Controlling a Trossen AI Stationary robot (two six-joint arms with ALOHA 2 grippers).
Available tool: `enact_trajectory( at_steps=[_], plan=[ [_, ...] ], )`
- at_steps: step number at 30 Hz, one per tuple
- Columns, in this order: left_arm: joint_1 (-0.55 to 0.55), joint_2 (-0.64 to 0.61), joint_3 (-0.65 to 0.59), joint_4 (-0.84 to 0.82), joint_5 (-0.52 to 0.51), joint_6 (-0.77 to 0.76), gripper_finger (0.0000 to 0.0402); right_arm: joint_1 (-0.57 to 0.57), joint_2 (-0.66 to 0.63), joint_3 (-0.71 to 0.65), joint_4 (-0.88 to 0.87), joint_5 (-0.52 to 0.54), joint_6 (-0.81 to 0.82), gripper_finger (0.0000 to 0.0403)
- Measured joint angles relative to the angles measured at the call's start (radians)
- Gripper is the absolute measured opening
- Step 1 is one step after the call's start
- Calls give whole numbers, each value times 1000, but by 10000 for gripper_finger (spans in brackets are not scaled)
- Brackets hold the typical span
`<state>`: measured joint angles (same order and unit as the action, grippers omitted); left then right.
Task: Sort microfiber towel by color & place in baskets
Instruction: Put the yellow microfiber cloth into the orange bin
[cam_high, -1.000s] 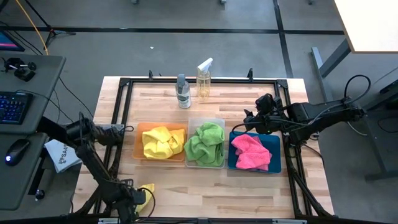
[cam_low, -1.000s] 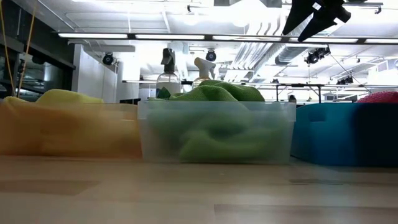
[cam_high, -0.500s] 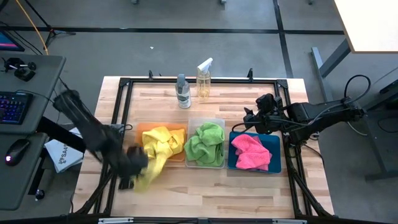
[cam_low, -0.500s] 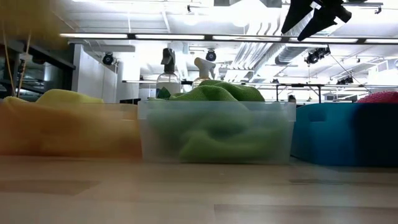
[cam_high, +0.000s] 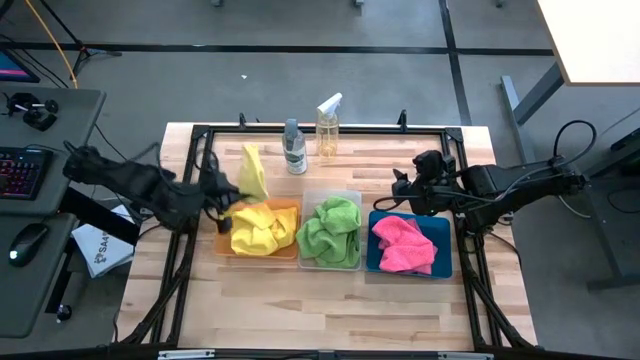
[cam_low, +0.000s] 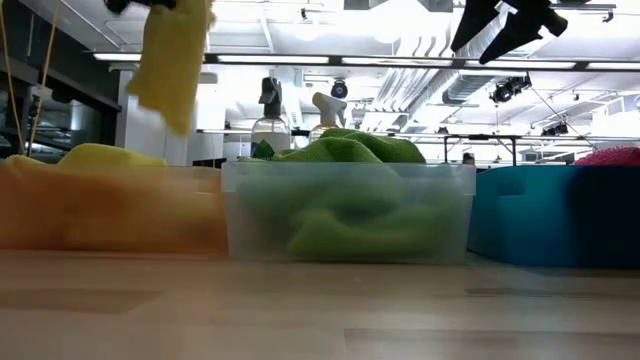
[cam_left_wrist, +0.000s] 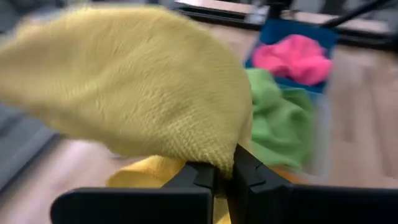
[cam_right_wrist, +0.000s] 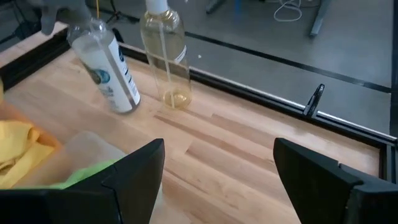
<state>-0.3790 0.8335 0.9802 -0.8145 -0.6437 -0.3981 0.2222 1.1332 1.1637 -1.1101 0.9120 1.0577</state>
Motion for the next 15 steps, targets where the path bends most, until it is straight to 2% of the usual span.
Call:
enact_trajectory(
  at_steps=[4,7,11,15],
  plan=[
    [-1,-26,-241,302,131,-48,0,0,0,0,0,47,37,298],
    [-5,-2,-406,461,181,-118,0,0,0,0,0,60,45,298],
    [-10,32,-539,477,183,-233,0,0,0,0,0,55,51,298],
    [-9,30,-527,410,174,-243,0,0,0,0,0,53,71,298]
  ],
)
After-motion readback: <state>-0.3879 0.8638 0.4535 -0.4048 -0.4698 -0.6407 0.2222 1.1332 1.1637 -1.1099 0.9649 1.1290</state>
